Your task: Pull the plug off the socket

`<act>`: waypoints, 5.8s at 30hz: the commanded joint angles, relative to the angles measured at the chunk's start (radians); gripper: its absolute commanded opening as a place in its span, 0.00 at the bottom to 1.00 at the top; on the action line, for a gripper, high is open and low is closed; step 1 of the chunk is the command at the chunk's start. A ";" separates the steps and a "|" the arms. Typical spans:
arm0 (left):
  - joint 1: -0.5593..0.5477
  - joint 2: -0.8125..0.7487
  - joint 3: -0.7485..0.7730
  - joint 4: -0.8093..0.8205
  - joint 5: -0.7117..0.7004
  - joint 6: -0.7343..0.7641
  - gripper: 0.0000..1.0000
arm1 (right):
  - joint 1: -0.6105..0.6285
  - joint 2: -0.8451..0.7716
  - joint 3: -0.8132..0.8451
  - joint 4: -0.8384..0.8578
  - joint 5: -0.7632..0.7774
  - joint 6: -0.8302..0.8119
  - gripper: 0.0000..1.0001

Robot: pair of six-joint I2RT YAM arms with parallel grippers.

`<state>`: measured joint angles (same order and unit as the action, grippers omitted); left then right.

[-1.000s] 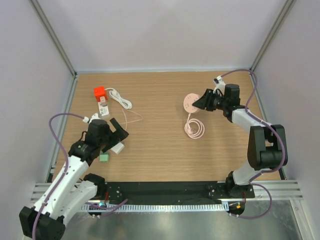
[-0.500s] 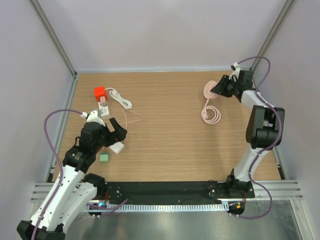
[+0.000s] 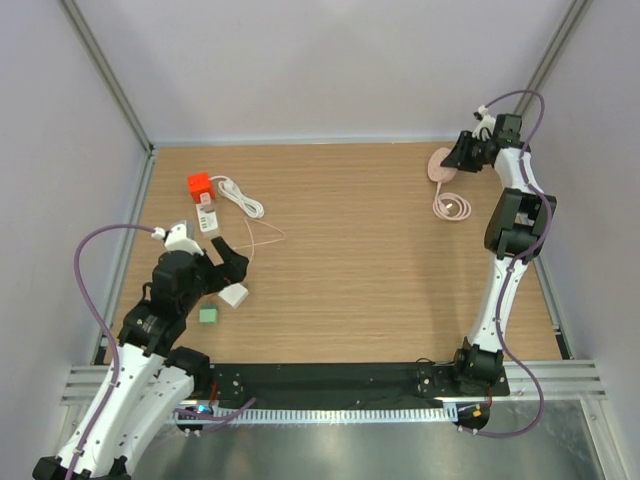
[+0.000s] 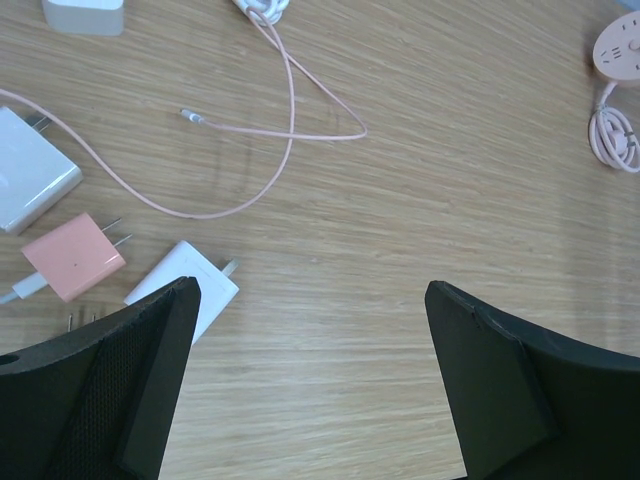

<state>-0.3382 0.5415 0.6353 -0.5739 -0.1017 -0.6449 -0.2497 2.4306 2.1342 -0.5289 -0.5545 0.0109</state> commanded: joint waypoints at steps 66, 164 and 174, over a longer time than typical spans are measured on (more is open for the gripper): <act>0.381 1.448 0.946 0.022 -0.104 0.229 0.60 | 0.340 -1.104 -1.065 0.208 -0.369 -0.020 0.99; -0.518 1.095 0.532 0.875 -0.162 -0.521 0.00 | 0.532 -0.875 -1.186 0.446 0.215 0.311 0.01; -0.510 1.012 0.567 0.588 -0.128 -0.535 0.00 | 0.495 -0.992 -1.234 0.474 0.376 0.290 0.01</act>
<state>-0.8307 1.6756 1.1450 0.0963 -0.2588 -1.1770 0.3122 1.4685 0.9054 -0.1127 -0.5041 0.3466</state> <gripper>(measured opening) 0.336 0.416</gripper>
